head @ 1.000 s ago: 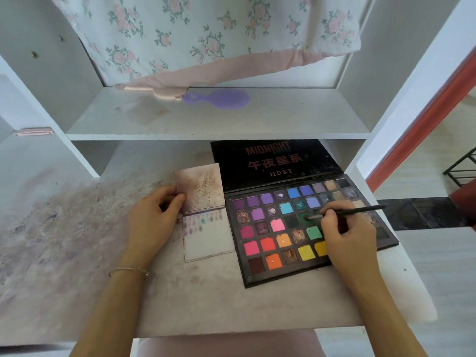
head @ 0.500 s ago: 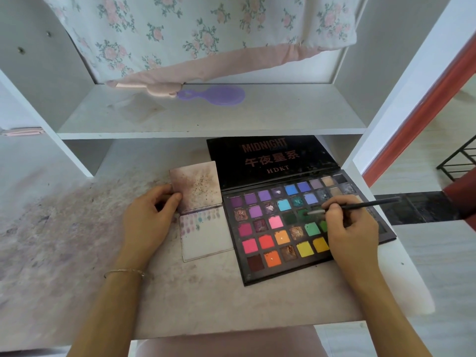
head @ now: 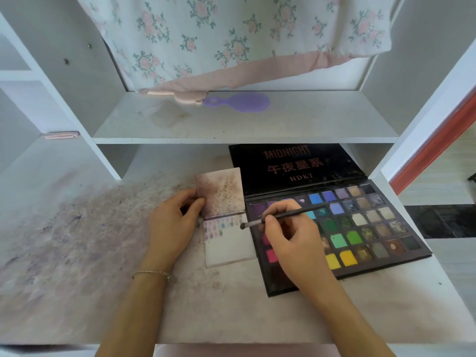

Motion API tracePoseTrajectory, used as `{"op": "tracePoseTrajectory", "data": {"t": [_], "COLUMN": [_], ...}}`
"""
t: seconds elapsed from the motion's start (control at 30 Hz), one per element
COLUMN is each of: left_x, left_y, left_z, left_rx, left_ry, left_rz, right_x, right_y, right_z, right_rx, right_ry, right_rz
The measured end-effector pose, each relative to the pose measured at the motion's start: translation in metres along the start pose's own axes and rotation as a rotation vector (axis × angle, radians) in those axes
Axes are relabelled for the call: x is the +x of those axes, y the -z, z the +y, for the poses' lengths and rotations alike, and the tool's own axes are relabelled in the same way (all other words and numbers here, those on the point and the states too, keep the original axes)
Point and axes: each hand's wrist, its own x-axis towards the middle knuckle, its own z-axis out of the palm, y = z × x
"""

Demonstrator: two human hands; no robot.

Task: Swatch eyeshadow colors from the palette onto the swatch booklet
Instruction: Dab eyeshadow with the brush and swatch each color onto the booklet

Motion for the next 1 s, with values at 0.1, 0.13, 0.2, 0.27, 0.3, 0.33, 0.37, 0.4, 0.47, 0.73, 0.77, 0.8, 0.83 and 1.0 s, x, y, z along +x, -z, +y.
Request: {"op": "tracePoseTrajectory", "data": {"t": [0.1,0.13,0.2,0.27,0.3,0.33,0.37,0.4,0.47,0.73,0.77,0.8,0.83,1.0], "left_x": [0.001,0.001,0.001,0.001,0.002,0.002,0.002,0.002,0.002,0.002,0.002,0.002,0.002,0.001], "left_y": [-0.001,-0.001,-0.001,-0.001,-0.001,-0.001,-0.001,-0.001,-0.001,-0.001,-0.002,-0.002,-0.002,-0.002], "left_z": [-0.001,-0.002,-0.002,-0.003,-0.003,-0.002,-0.002,-0.002,-0.002,-0.002,-0.002,-0.001,-0.001,-0.002], "left_rx": [0.038,0.040,0.024,0.016,0.015,0.014,0.011,0.006,0.001,0.034,0.035,0.037,0.038,0.030], "left_ry": [-0.020,-0.027,-0.029,-0.031,-0.035,-0.038,-0.040,-0.042,-0.044,-0.036,-0.031,-0.027,-0.024,-0.025], "left_rz": [0.003,0.007,0.008,0.008,0.009,0.009,0.010,0.011,0.014,0.019,0.020,0.021,0.023,0.023], "right_x": [0.006,0.008,0.010,0.011,0.011,0.011,0.011,0.012,0.012,0.012,0.012,0.012,0.012,0.012], "right_y": [-0.012,-0.015,-0.018,-0.019,-0.019,-0.019,-0.019,-0.019,-0.020,-0.021,-0.021,-0.021,-0.021,-0.021], "right_z": [-0.003,-0.003,-0.001,0.001,0.003,0.004,0.005,0.005,0.006,0.006,0.006,0.006,0.005,0.004], "right_rx": [-0.033,-0.046,-0.067,-0.065,-0.063,-0.062,-0.061,-0.062,-0.069,-0.159,-0.167,-0.170,-0.169,-0.150], "right_ry": [0.006,0.007,-0.001,-0.017,-0.025,-0.033,-0.037,-0.039,-0.044,-0.053,-0.056,-0.059,-0.060,-0.058], "right_rz": [-0.030,-0.034,-0.047,-0.052,-0.052,-0.053,-0.056,-0.062,-0.080,-0.162,-0.169,-0.174,-0.174,-0.166]}}
